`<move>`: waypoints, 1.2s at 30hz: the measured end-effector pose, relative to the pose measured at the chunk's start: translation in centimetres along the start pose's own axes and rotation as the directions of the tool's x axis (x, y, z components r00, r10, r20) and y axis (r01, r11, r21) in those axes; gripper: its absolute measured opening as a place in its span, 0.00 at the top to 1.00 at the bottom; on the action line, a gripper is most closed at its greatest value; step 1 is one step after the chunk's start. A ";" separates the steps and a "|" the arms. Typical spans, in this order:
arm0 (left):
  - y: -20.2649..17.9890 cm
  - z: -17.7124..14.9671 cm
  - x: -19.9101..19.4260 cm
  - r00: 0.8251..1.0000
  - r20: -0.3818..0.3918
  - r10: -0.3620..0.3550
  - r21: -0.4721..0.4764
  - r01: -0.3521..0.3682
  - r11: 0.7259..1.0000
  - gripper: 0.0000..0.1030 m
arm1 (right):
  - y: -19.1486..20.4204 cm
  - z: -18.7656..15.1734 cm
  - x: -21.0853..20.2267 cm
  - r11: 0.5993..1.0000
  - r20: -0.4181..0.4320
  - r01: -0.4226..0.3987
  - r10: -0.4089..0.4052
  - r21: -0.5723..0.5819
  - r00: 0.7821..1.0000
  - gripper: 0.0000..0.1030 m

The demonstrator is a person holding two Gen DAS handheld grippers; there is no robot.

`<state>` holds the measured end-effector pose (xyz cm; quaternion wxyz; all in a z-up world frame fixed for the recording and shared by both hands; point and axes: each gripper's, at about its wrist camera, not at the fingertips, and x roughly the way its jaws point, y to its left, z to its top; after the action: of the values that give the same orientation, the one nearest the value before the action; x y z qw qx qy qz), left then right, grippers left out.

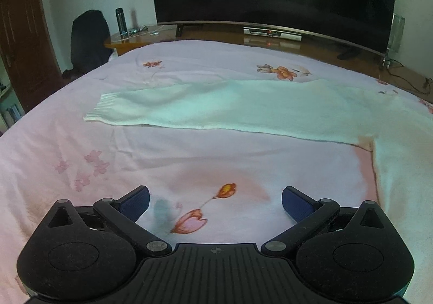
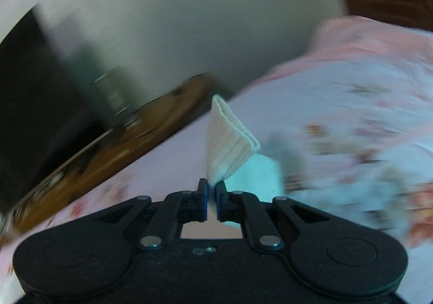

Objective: Fold small clothes
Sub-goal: 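Carry the sleeve cuff across the sweater body with the right gripper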

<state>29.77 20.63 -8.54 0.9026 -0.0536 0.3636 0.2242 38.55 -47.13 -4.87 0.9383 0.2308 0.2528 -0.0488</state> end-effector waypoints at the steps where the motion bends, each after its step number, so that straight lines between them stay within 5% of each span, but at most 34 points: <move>1: 0.3 0.0 -0.1 1.000 -0.003 -0.003 -0.005 0.003 1.000 0.00 | 2.3 -0.7 0.5 0.999 -0.018 -0.036 0.035 -0.033 0.999 0.93; 7: 0.5 0.1 -0.6 0.999 -0.018 -0.028 0.020 0.028 0.999 0.00 | 15.0 -7.0 4.3 0.953 -0.194 -0.237 0.200 -0.191 0.960 0.93; 13: -0.9 1.4 -1.3 0.997 -0.013 -0.071 0.029 0.071 0.997 0.00 | 24.1 -13.6 6.9 0.886 -0.326 -0.349 0.247 -0.305 0.913 0.92; 16: -2.5 2.0 -1.4 0.993 -0.010 -0.118 0.031 0.118 0.993 0.00 | 25.4 -15.2 6.8 0.861 -0.315 -0.356 0.247 -0.363 0.916 0.70; 19: -5.0 2.5 -1.5 0.982 0.001 -0.187 0.033 0.187 0.982 0.00 | 24.7 -15.1 4.3 0.851 -0.275 -0.369 0.278 -0.374 0.920 0.66; 20: -6.1 2.6 -1.5 0.975 0.006 -0.223 0.034 0.222 0.974 0.01 | 24.2 -15.4 3.4 0.854 -0.261 -0.370 0.287 -0.367 0.922 0.66; 23: -10.4 3.2 -1.2 0.942 -0.013 -0.336 0.049 0.336 0.940 0.47 | 21.4 -14.7 1.6 0.878 -0.237 -0.336 0.266 -0.340 0.934 0.68; 26: -14.6 3.9 -0.1 0.874 -0.067 -0.482 -0.011 0.482 0.876 0.48 | 18.9 -14.1 0.9 0.907 -0.220 -0.309 0.252 -0.286 0.942 0.68; 28: -17.1 4.2 0.9 0.807 -0.113 -0.580 -0.084 0.574 0.814 0.48 | 17.3 -13.4 0.2 0.921 -0.204 -0.295 0.247 -0.255 0.947 0.68; 30: -19.4 4.1 2.1 0.762 -0.149 -0.631 -0.159 0.611 0.775 0.48 | 16.1 -12.9 -0.3 0.930 -0.188 -0.283 0.242 -0.235 0.952 0.68; 31: -20.4 4.1 2.9 0.751 -0.171 -0.638 -0.187 0.611 0.769 0.48 | 15.5 -12.9 -0.4 0.933 -0.183 -0.277 0.238 -0.230 0.954 0.68; 34: -22.2 4.2 3.9 0.763 -0.159 -0.626 -0.221 0.591 0.776 0.49 | 14.2 -12.7 -0.6 0.943 -0.174 -0.259 0.225 -0.207 0.959 0.68; 35: -22.7 4.4 4.1 0.766 -0.155 -0.624 -0.223 0.588 0.778 0.60 | 13.7 -12.6 -0.7 0.947 -0.172 -0.254 0.221 -0.198 0.960 0.68; 36: -22.9 4.4 4.6 0.772 -0.162 -0.615 -0.215 0.581 0.785 0.98 | 13.2 -12.6 -0.8 0.950 -0.168 -0.248 0.217 -0.192 0.962 0.67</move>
<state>45.64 2.98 -9.94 0.8732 -0.2603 0.4083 -0.0556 34.88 -29.61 -8.71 0.9358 0.1612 0.2951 0.1061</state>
